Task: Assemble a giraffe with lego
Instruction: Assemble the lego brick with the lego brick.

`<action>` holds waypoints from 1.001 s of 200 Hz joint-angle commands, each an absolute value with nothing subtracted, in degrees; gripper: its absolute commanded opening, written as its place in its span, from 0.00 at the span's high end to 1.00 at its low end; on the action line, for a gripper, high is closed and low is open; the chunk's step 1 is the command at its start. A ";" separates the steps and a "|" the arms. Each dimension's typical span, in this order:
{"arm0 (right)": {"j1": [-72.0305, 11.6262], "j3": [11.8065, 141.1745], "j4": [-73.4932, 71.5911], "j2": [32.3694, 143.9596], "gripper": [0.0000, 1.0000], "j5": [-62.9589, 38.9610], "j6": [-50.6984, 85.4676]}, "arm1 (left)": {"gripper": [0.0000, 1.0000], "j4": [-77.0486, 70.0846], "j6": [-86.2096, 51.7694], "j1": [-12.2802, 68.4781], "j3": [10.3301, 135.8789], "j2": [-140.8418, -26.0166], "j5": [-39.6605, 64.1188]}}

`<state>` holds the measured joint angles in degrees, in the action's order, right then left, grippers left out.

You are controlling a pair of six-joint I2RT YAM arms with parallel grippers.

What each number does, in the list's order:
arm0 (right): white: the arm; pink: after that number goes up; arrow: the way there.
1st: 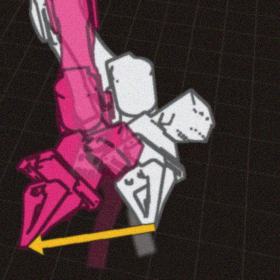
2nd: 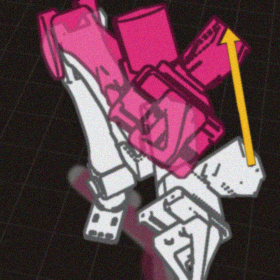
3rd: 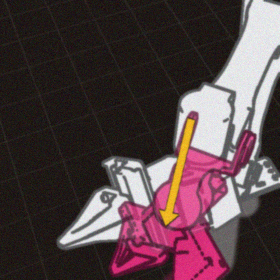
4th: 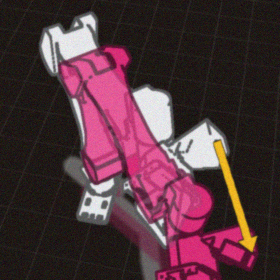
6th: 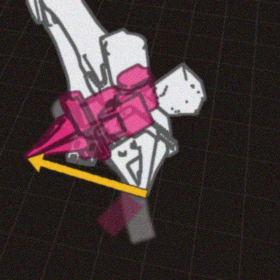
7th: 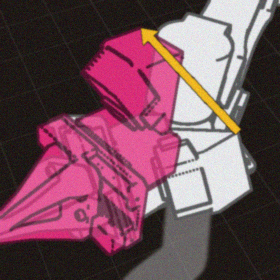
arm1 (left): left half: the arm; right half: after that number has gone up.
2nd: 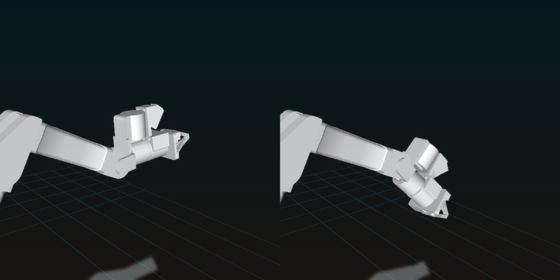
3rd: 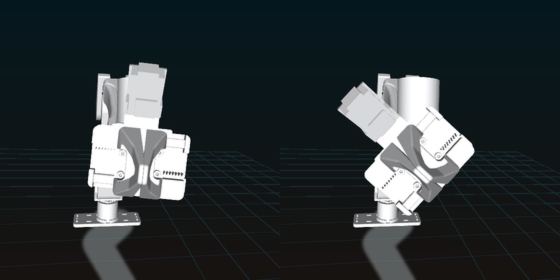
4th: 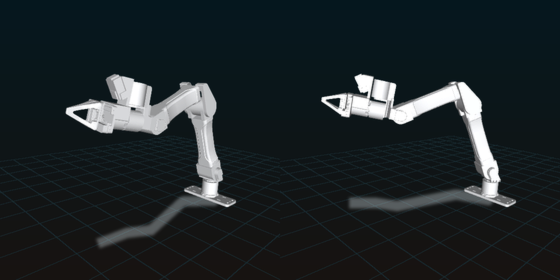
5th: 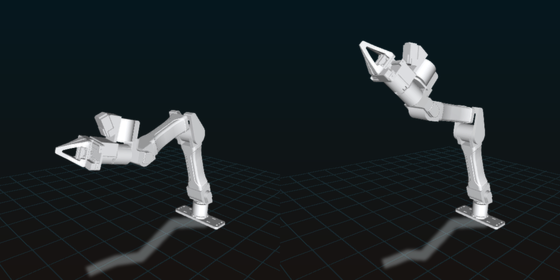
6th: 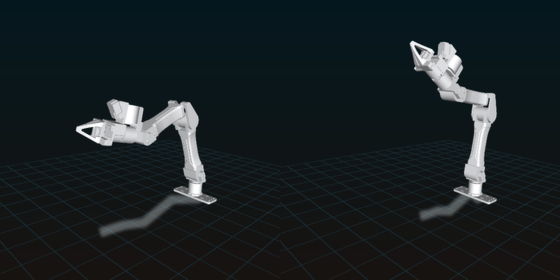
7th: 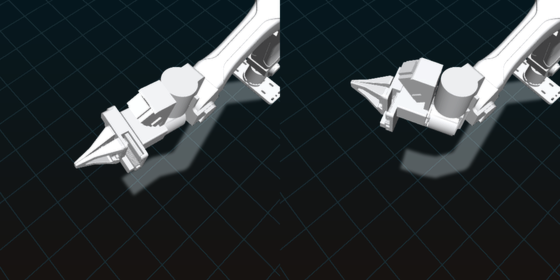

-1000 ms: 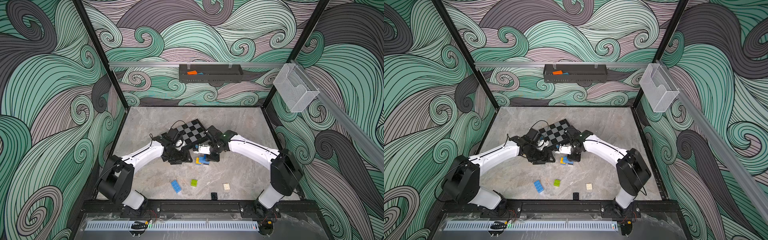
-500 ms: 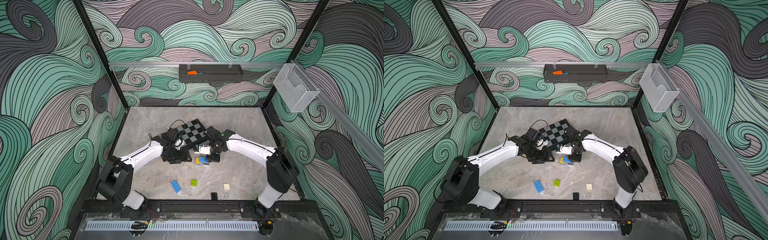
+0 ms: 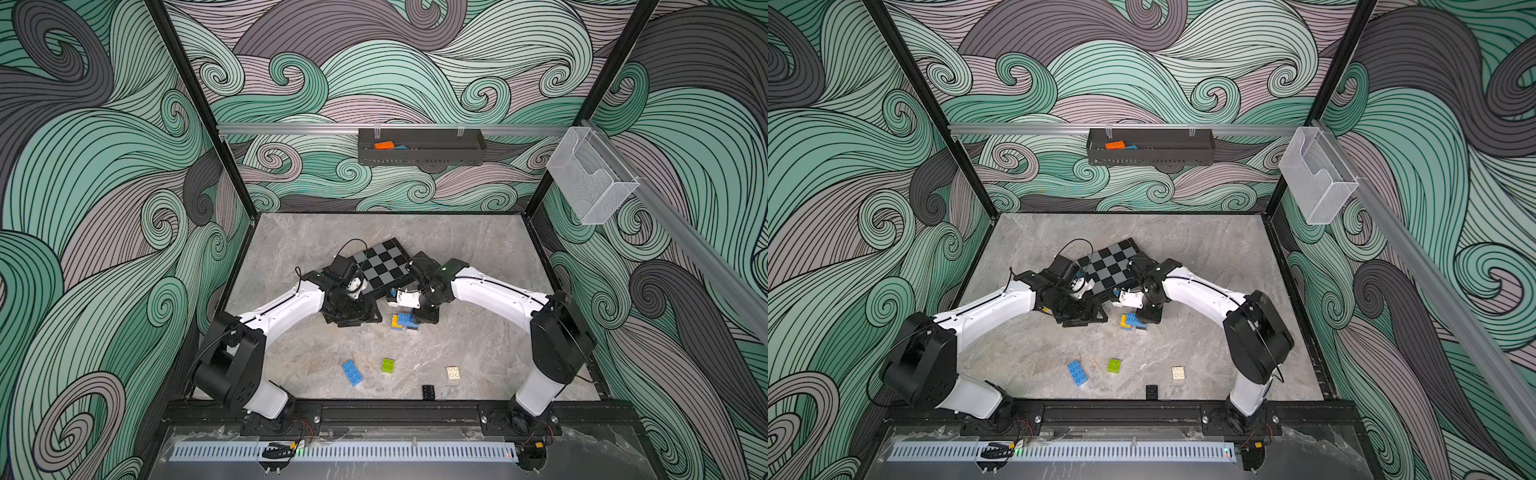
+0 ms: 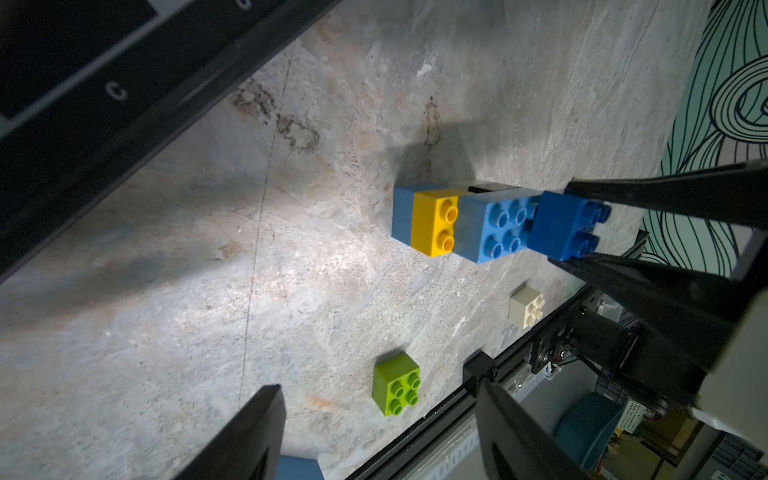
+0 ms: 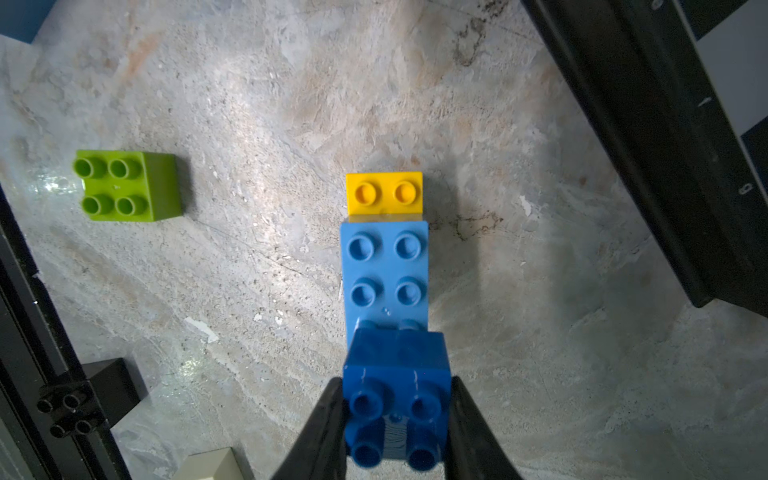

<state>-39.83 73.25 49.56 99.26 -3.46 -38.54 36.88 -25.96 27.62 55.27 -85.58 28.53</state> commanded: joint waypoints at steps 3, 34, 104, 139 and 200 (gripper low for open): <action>-39.64 73.93 50.58 99.84 0.84 -4.09 -38.35 | 0.23 38.13 -24.71 27.07 55.22 -84.90 28.83; -39.64 73.52 50.47 100.02 0.84 -4.74 -38.49 | 0.23 38.16 -24.78 26.92 55.54 -85.05 28.89; -39.73 72.42 50.47 99.50 0.84 -6.02 -38.74 | 0.23 37.23 -25.49 26.82 54.32 -84.99 29.71; -39.73 72.07 50.45 100.26 0.84 -6.52 -38.73 | 0.23 37.25 -25.49 26.72 54.08 -84.63 29.70; -39.73 71.37 49.99 102.52 0.84 -8.25 -38.42 | 0.23 37.35 -25.67 26.72 54.05 -83.87 29.62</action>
<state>-39.77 72.79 49.06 99.96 -6.00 -38.57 36.67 -25.98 27.38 54.17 -85.58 28.97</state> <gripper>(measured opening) 0.345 0.768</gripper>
